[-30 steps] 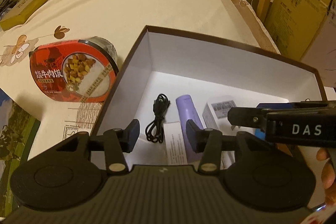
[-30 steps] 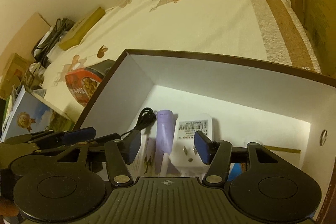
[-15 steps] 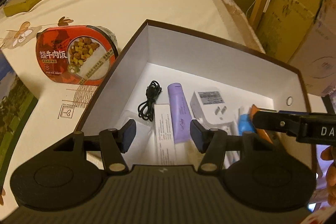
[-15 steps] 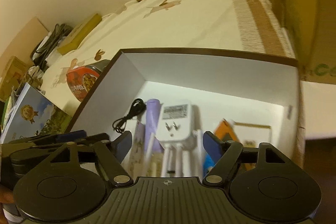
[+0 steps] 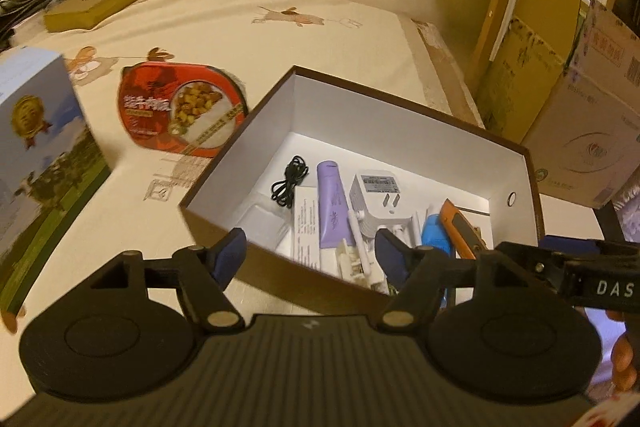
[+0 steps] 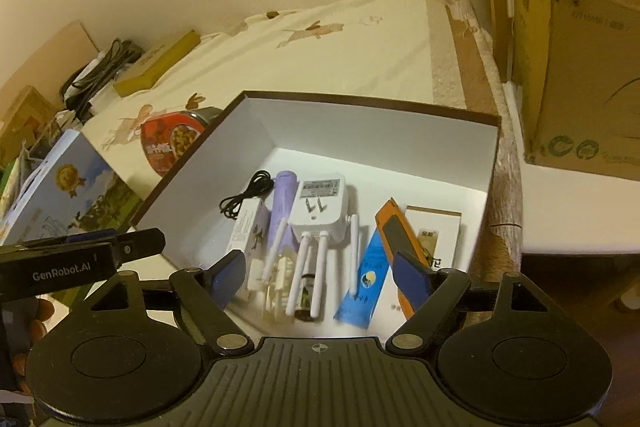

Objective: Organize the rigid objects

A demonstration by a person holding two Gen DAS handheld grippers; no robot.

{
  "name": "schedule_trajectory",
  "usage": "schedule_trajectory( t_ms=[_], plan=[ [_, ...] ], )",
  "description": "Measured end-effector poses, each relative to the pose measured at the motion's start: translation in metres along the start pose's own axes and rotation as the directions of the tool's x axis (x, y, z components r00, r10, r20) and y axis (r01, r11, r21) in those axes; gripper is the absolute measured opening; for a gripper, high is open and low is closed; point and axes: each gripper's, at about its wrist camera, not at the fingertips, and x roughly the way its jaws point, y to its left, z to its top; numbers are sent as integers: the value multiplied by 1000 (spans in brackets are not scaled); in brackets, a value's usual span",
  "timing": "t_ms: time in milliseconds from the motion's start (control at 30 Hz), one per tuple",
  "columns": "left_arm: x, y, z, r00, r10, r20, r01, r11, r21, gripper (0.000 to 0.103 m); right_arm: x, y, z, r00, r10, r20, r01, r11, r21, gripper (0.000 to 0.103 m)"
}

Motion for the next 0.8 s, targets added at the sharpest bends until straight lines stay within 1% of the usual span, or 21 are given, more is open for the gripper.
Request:
schedule_trajectory(
  t_ms=[167,267,333,433,600,667,800],
  plan=[
    [-34,5,-12,999,38,12,-37,999,-38,68,-24,10,-9,1000,-5,2,5,1000,-26,78],
    [-58,8,-24,998,55,14,-54,997,-62,72,-39,20,-15,1000,3,6,-3,999,-51,78],
    [-74,9,-33,998,65,18,-64,995,-74,73,-49,27,-20,1000,6,2,-5,997,-75,78],
    [-97,12,-50,996,86,-2,-85,991,-103,73,-63,36,-29,1000,24,-14,-25,995,-101,78],
    [-135,13,-76,985,166,-37,-169,979,-114,72,-84,50,-44,998,49,-46,-54,989,-135,78],
    [-151,13,-85,983,179,-45,-183,976,-119,72,-93,56,-50,997,55,-49,-62,986,-152,78],
    [-180,11,-96,977,209,-35,-211,970,-117,72,-108,65,-60,996,66,-57,-75,982,-172,78]
  ],
)
